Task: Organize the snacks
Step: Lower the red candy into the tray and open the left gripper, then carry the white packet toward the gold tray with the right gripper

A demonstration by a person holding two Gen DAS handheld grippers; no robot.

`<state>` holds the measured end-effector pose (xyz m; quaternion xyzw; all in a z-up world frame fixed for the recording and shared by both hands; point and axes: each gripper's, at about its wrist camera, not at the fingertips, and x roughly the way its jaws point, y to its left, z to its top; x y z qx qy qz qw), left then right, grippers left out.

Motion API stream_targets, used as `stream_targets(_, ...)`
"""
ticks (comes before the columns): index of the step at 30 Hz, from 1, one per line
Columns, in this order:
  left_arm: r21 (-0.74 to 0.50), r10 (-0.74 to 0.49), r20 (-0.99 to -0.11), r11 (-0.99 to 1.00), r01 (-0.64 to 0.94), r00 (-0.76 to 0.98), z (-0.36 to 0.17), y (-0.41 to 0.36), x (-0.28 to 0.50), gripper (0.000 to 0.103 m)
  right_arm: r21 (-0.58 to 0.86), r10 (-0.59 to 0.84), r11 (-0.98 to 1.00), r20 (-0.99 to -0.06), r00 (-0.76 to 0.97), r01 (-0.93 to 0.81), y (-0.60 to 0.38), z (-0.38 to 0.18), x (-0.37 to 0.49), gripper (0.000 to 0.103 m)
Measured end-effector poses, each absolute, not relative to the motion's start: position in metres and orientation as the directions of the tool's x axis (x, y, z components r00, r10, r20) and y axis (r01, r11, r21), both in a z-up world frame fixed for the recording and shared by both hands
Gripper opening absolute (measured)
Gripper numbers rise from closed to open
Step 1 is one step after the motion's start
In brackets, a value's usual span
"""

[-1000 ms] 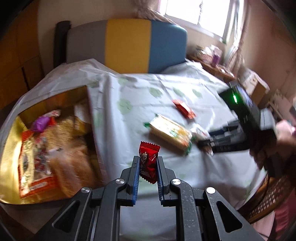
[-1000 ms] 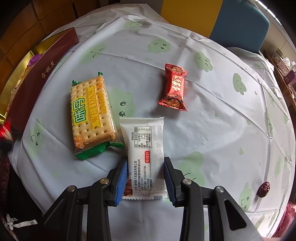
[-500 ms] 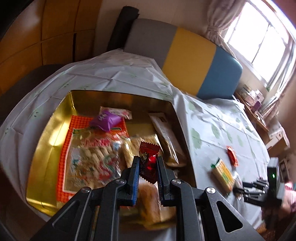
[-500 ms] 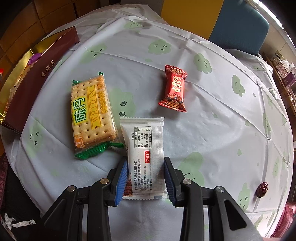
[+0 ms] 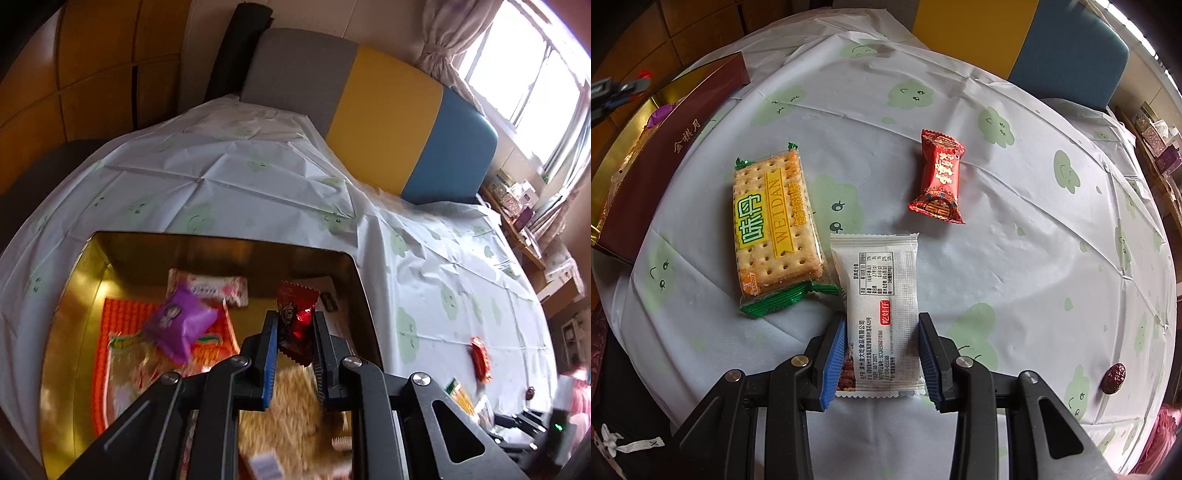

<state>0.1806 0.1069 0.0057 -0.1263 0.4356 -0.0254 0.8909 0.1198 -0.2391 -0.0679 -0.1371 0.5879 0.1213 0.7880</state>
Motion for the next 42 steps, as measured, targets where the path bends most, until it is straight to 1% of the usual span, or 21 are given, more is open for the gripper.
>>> stream_targets(4,-0.219,-0.13,-0.8,0.972,-0.084,0.586,-0.013,0.102,0.201,0.019,-0.074,0.03,0.933,-0.96,0.28,-0.352,-0.239,-0.068,0.12,0.038)
stream_targets(7,-0.2,-0.112,-0.816,0.975,-0.095,0.568,-0.023,0.1,0.202,0.021,-0.073,0.03,0.933,-0.96,0.279,-0.353,-0.239,-0.068,0.12,0.038)
stream_targets(8,-0.195,-0.108,-0.815,0.976,-0.094,0.569,-0.024,0.099,0.2,0.024,-0.074,0.03,0.933,-0.96,0.279,-0.353,-0.239,-0.068,0.12,0.038)
stream_targets(9,-0.186,-0.101,-0.813,0.978,-0.092,0.573,-0.025,0.098,0.197,0.031,-0.074,0.03,0.933,-0.96,0.279,-0.353,-0.239,-0.068,0.12,0.038)
stream_targets(11,-0.174,-0.089,-0.815,0.98,-0.096,0.573,-0.028,0.098,0.192,0.036,-0.074,0.03,0.932,-0.96,0.279,-0.354,-0.239,-0.069,0.12,0.038)
stream_targets(15,-0.165,-0.074,-0.806,0.981,-0.103,0.587,-0.024,0.1,0.18,0.036,-0.076,0.029,0.931,-0.96,0.28,-0.356,-0.239,-0.069,0.12,0.038)
stream_targets(25,-0.081,-0.029,-0.761,0.995,-0.052,0.648,-0.003,0.082,0.116,0.036,-0.083,0.025,0.929,-0.959,0.284,-0.36,-0.238,-0.068,0.119,0.038)
stream_targets(42,-0.067,-0.046,-0.759,0.998,-0.008,0.65,-0.006,0.069,0.049,0.036,-0.082,0.028,0.93,-0.956,0.291,-0.357,-0.239,-0.065,0.117,0.036)
